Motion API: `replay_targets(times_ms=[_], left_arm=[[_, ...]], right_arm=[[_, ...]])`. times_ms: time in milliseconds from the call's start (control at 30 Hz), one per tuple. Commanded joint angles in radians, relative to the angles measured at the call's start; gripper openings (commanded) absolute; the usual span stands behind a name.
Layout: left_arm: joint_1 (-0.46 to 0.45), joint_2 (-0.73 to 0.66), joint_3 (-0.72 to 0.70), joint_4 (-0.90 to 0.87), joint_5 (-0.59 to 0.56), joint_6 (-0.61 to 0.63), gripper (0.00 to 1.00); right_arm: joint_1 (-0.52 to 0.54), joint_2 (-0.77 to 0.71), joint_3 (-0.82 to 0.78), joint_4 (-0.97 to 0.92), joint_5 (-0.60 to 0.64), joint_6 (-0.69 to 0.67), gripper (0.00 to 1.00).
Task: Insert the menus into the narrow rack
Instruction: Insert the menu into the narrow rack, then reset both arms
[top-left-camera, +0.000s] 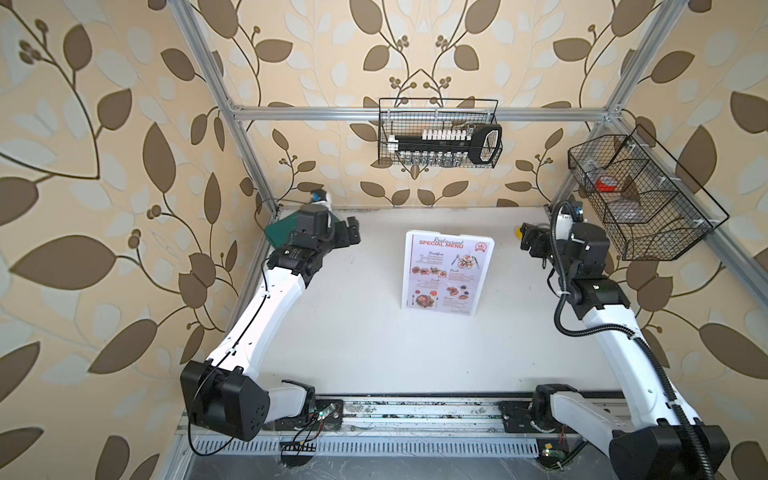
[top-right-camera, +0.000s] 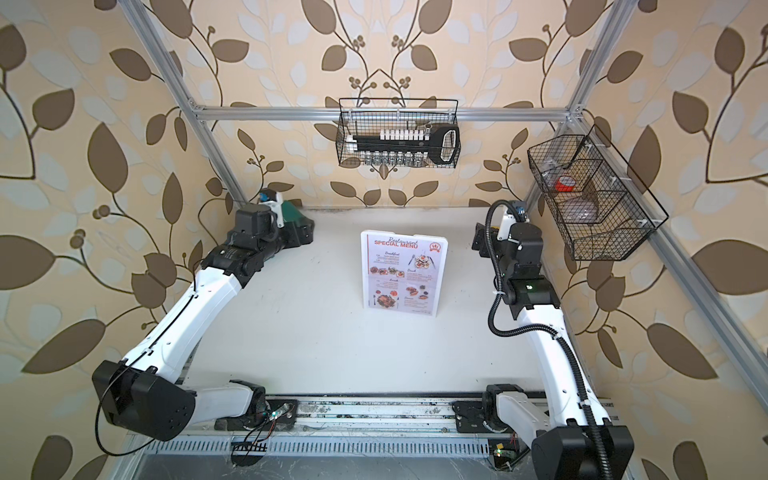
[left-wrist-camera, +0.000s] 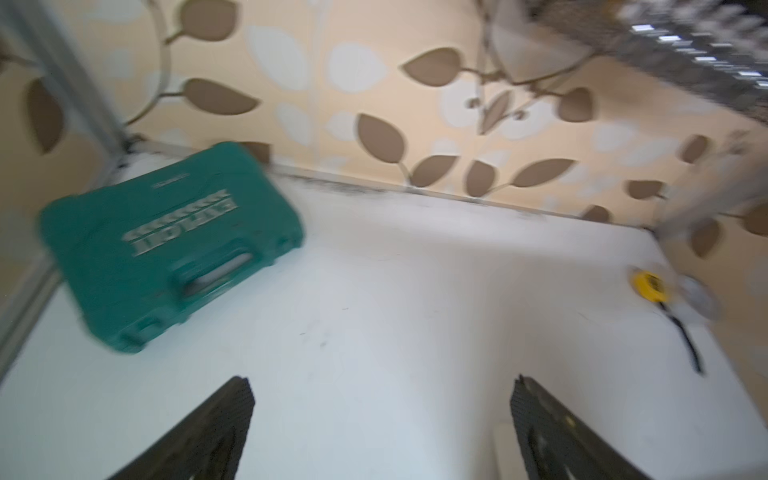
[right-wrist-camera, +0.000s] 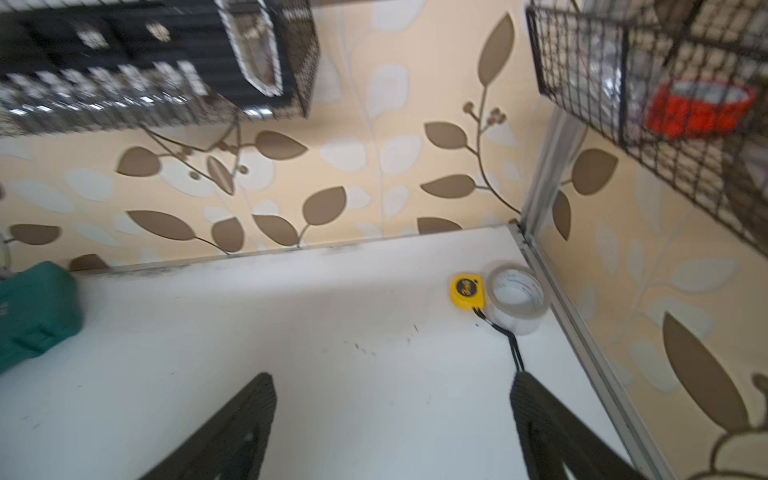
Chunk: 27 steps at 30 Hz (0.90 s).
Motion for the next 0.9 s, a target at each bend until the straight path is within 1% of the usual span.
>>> replay_targets(times_ms=[0,33,67,133,167,233,267,300,333,367,400,433,467,500,567,600,633,667,700,733,767,800,867], left_arm=[[-0.012,0.024,-0.230,0.212,-0.175,0.050,0.99],[-0.011,0.031,-0.317,0.305,-0.198,0.070,0.99],[-0.008,0.039,-0.390,0.388,-0.220,0.085,0.99],[-0.007,0.076,-0.537,0.582,-0.255,0.158,0.99],[-0.004,0.101,-0.566,0.631,-0.272,0.185,0.99],[-0.002,0.163,-0.578,0.690,-0.279,0.220,0.99],[0.002,0.210,-0.578,0.725,-0.268,0.246,0.99],[0.002,0.218,-0.556,0.694,-0.247,0.272,0.99],[0.003,0.227,-0.583,0.785,-0.246,0.302,0.99],[0.008,0.227,-0.629,0.871,-0.236,0.304,0.99],[0.018,0.223,-0.674,0.946,-0.212,0.309,0.99],[0.034,0.208,-0.691,0.963,-0.184,0.296,0.99],[0.054,0.202,-0.696,0.954,-0.133,0.289,0.99],[0.072,0.206,-0.703,0.974,-0.095,0.285,0.99],[0.086,0.197,-0.730,1.003,-0.042,0.288,0.99],[0.093,0.203,-0.772,1.066,-0.007,0.293,0.99],[0.092,0.231,-0.822,1.194,-0.001,0.307,0.99],[0.089,0.242,-0.834,1.248,0.003,0.315,0.99],[0.091,0.236,-0.801,1.184,0.014,0.313,0.99],[0.108,0.234,-0.763,1.094,0.036,0.295,0.99],[0.138,0.241,-0.749,1.073,0.089,0.283,0.99],[0.153,0.246,-0.739,1.059,0.103,0.274,0.99],[0.158,0.248,-0.730,1.042,0.106,0.266,0.99]], right_arm=[[-0.004,0.012,-0.246,0.241,0.130,0.045,0.91],[-0.004,0.025,-0.322,0.327,0.160,0.061,0.92],[-0.004,0.046,-0.375,0.389,0.183,0.074,0.94],[-0.004,0.122,-0.463,0.518,0.214,0.107,0.96],[0.000,0.150,-0.496,0.578,0.220,0.103,0.97],[0.011,0.228,-0.581,0.768,0.245,0.084,0.97],[0.012,0.251,-0.600,0.850,0.254,0.070,0.98],[0.016,0.247,-0.588,0.826,0.245,0.062,0.98],[0.016,0.255,-0.626,0.938,0.228,0.029,0.98],[0.016,0.270,-0.669,1.056,0.206,0.012,0.99],[0.016,0.299,-0.685,1.107,0.190,0.004,0.99],[0.016,0.340,-0.706,1.188,0.175,-0.003,0.99],[0.017,0.372,-0.718,1.255,0.140,-0.025,0.99],[0.020,0.392,-0.718,1.252,0.110,-0.030,0.99],[0.021,0.477,-0.728,1.393,0.090,-0.056,0.99],[0.022,0.460,-0.708,1.318,0.065,-0.063,0.99],[0.021,0.427,-0.672,1.194,0.053,-0.057,0.99],[0.021,0.447,-0.654,1.192,0.049,-0.059,0.99],[0.021,0.470,-0.638,1.198,0.039,-0.068,0.99],[0.022,0.463,-0.628,1.166,0.041,-0.067,0.99],[0.021,0.451,-0.621,1.122,0.046,-0.062,0.99],[0.023,0.460,-0.626,1.152,0.044,-0.067,0.99],[0.028,0.453,-0.623,1.131,0.057,-0.068,0.99]])
